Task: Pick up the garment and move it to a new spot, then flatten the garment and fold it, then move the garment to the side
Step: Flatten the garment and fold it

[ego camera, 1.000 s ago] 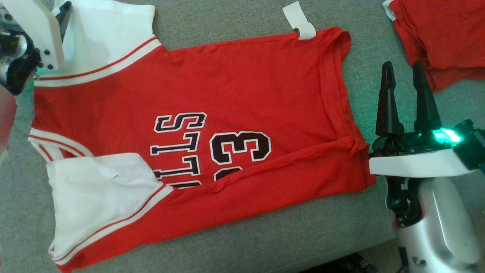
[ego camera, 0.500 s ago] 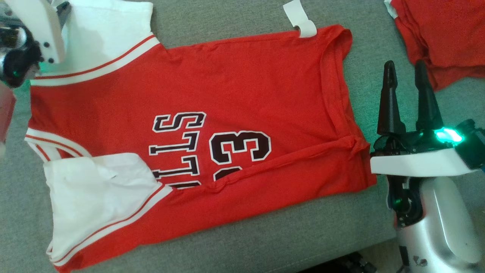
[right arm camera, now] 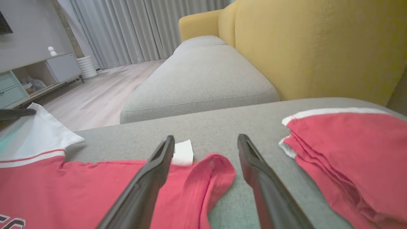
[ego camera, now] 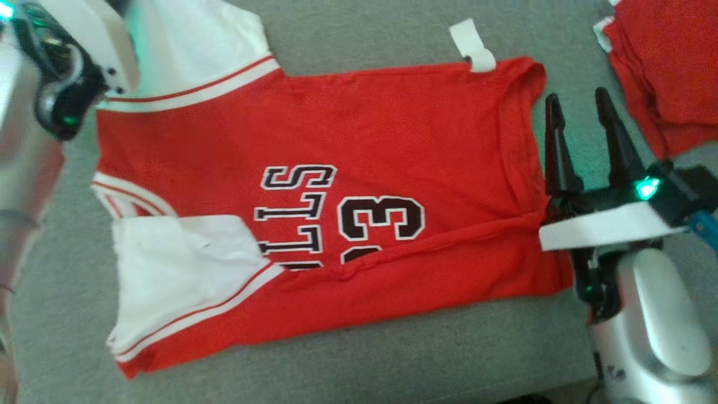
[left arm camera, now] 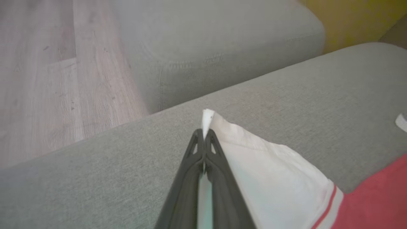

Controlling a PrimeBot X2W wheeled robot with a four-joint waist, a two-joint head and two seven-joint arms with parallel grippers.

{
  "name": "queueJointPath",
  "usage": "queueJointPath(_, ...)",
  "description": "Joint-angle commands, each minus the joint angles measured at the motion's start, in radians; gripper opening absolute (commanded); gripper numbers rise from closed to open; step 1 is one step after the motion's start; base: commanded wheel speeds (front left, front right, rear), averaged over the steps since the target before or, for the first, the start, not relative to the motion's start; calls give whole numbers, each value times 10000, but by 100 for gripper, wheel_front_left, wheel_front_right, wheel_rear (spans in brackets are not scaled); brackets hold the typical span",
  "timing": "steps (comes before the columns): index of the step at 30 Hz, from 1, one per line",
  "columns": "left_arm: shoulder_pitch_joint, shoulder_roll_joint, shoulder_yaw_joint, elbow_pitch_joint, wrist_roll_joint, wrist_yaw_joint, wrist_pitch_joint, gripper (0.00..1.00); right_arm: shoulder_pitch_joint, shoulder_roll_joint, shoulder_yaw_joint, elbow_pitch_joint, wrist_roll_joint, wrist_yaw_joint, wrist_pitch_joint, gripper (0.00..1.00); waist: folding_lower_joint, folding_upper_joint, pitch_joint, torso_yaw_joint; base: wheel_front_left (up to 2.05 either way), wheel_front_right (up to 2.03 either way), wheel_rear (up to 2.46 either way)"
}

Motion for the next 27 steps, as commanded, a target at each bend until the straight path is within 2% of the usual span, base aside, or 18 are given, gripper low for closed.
queueJointPath(1,-190,392,293,-367,117,20,-229,0,-292,-172,77,-299,-58,67,191,100,0,0,-415,454,0,0,0)
queueJointPath(7,763,392,159,-1576,103,63,-1270,0,-1142,-1027,-227,267,-259,67,2133,100,0,0,-1021,1415,0,0,0)
queueJointPath(13,1991,555,94,-3357,-60,431,-1566,0,-2008,-1814,-314,1761,56,67,3886,100,0,0,-1263,2074,0,0,0)
queueJointPath(18,2575,656,-37,-4730,-37,846,-1481,0,-2458,-2800,257,2984,-247,67,4492,100,0,0,-1302,2463,0,0,0)
queueJointPath(27,2903,822,-63,-5783,-110,1238,-1246,0,-2858,-3508,821,4442,-246,67,5418,100,0,0,-1303,2576,0,0,0)
